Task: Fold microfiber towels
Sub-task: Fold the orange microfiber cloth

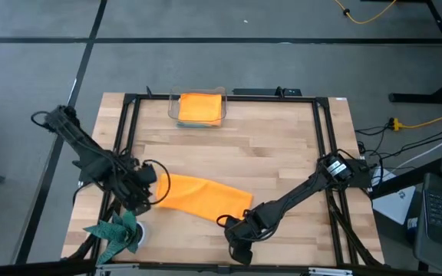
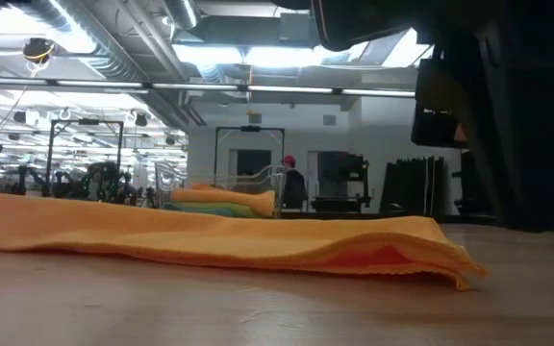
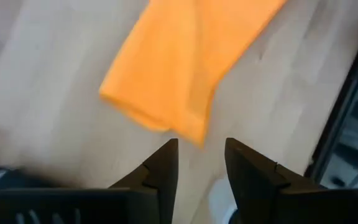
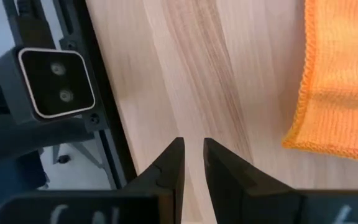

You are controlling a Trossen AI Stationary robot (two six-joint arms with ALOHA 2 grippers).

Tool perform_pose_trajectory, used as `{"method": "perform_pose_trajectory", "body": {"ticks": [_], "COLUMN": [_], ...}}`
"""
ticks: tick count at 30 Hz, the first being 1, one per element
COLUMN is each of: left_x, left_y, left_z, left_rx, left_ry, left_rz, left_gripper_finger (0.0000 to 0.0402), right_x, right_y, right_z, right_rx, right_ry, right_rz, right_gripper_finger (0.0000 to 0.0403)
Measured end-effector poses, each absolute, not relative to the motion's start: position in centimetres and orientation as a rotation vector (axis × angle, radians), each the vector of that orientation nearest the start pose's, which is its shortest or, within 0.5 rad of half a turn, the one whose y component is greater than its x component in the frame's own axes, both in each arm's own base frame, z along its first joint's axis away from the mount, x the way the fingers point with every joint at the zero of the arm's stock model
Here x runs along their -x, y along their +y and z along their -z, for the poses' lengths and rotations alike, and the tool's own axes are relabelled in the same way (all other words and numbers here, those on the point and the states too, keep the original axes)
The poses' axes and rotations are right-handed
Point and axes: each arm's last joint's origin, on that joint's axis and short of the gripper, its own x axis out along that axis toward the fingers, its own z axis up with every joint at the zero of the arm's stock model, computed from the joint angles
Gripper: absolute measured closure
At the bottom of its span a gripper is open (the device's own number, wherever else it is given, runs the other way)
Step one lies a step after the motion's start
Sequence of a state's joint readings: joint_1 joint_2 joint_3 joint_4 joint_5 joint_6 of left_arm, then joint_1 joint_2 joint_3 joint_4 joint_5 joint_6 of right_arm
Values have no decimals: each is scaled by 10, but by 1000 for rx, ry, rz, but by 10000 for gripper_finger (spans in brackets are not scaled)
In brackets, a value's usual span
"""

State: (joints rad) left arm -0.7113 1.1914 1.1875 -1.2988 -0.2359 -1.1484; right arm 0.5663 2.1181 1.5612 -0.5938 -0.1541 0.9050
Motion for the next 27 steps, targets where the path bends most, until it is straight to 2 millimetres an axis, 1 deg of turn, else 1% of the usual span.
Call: {"method": "perform_pose_trajectory", "body": {"ticks": [3,6,9,14,19,24,27], "left_x": [-153,-154,-158,-170,-180,-192,-195], "left_y": [-122,-124,-129,-143,-152,-162,-165], "left_z": [-299,-286,-274,-255,-237,-217,-207], "left_rx": [402,380,327,286,236,209,166], "left_ry": [1186,1252,1299,1356,1415,1451,1481], "left_rz": [-294,-300,-275,-178,-186,-207,-229], "left_gripper_finger": [276,265,249,217,192,186,188], "right_x": [-366,-366,-366,-366,-366,-366,-366], "right_y": [238,238,238,238,238,238,238], "right_z": [-162,-163,-163,-162,-162,-162,-162], "right_rx": [-554,-560,-560,-560,-558,-557,-557], "right_ry": [1329,1330,1330,1329,1330,1330,1330], "right_rz": [-53,-48,-48,-45,-45,-46,-46], "right_gripper_finger": [340,340,340,340,340,340,340]}}
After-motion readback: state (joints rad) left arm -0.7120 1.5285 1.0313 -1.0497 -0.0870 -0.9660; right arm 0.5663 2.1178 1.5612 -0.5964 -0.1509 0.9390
